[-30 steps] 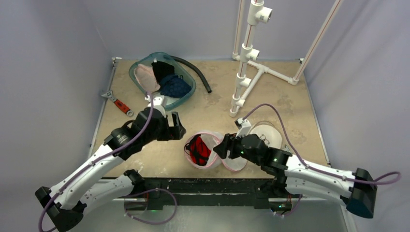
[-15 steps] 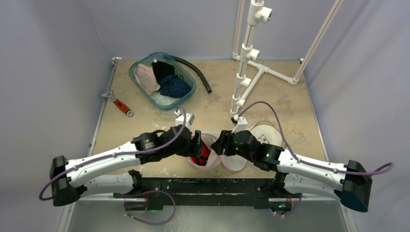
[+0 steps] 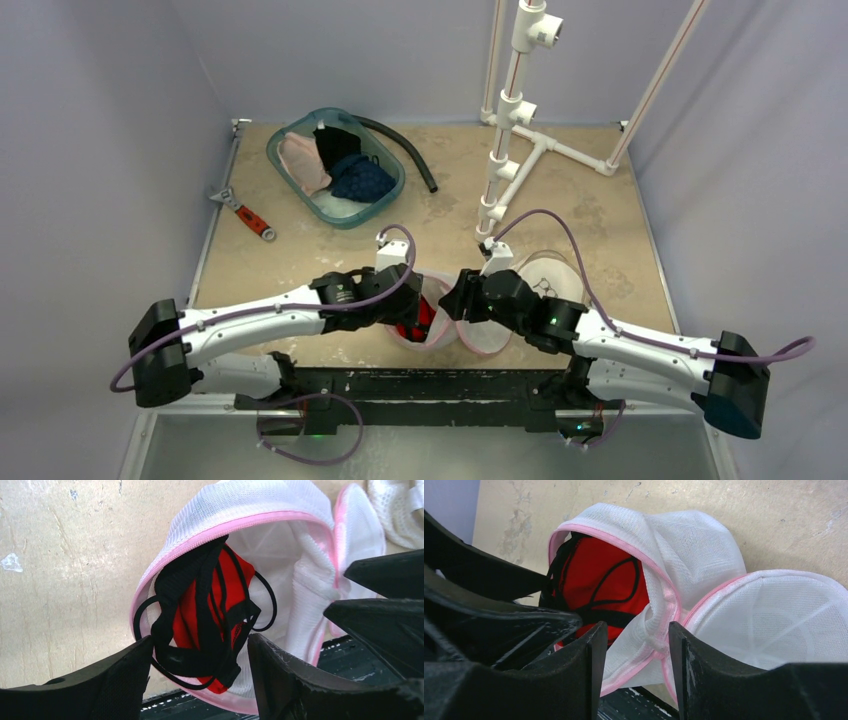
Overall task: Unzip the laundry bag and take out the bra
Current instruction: Pick up the bra from the laundry bag.
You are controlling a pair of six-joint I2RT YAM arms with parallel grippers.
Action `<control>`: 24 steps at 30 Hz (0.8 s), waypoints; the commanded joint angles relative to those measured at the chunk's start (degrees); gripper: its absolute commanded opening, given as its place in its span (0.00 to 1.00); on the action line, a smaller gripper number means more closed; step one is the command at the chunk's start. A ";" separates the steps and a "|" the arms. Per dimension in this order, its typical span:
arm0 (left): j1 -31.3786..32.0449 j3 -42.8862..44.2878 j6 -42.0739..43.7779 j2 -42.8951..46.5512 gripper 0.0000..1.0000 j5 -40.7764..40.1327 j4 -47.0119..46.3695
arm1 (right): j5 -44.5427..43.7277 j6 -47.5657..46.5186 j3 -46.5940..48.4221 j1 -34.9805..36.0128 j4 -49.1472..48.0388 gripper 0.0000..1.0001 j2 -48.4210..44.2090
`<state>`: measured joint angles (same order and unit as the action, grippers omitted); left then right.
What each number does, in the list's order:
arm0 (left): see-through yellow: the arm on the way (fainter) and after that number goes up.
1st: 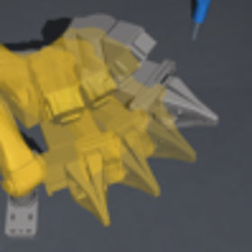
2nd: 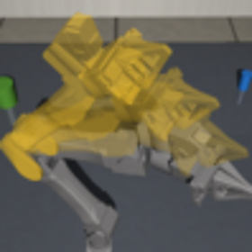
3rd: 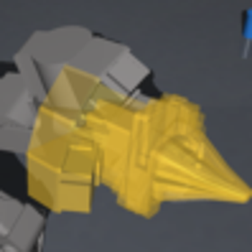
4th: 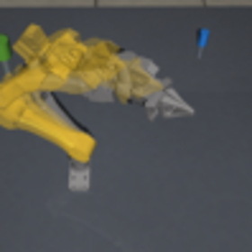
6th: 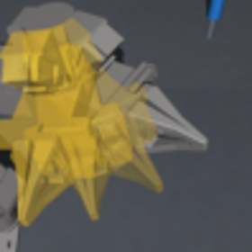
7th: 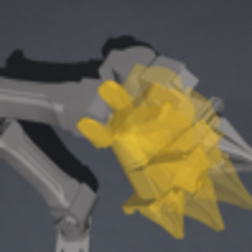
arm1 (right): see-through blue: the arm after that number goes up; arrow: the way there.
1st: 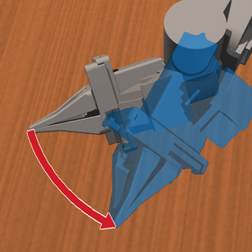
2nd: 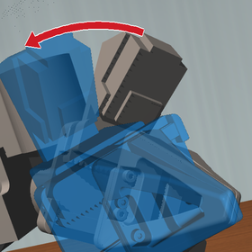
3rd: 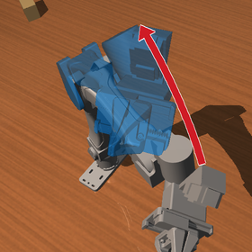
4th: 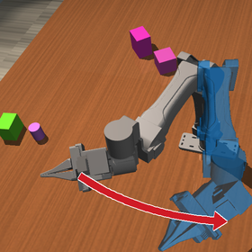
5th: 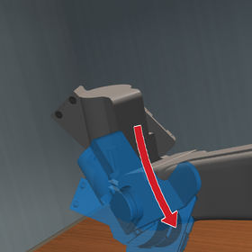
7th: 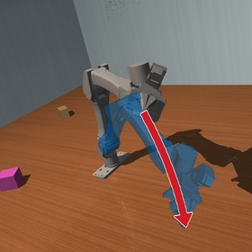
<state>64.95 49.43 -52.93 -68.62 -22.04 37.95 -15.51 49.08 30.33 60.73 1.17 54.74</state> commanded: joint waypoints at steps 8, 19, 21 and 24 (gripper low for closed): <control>0.19 3.07 -0.07 -4.12 0.43 -0.22 -3.21 | -1.19 -0.08 -0.93 0.23 0.06 0.50 -3.45; 0.23 4.07 0.89 -5.90 0.57 -0.09 -2.97 | -0.67 0.45 -1.51 0.19 0.26 0.50 -5.43; 0.18 4.40 1.10 -6.57 0.63 -0.69 -2.19 | -0.58 0.49 -1.35 0.23 0.38 0.51 -5.59; 0.18 4.48 1.33 -7.95 0.66 -1.67 -0.94 | -0.46 0.36 -1.49 0.22 0.46 0.51 -5.69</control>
<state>64.95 51.79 -52.69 -75.16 -21.93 36.29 -15.49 49.08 28.84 60.73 1.21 49.78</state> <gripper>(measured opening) 0.651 0.506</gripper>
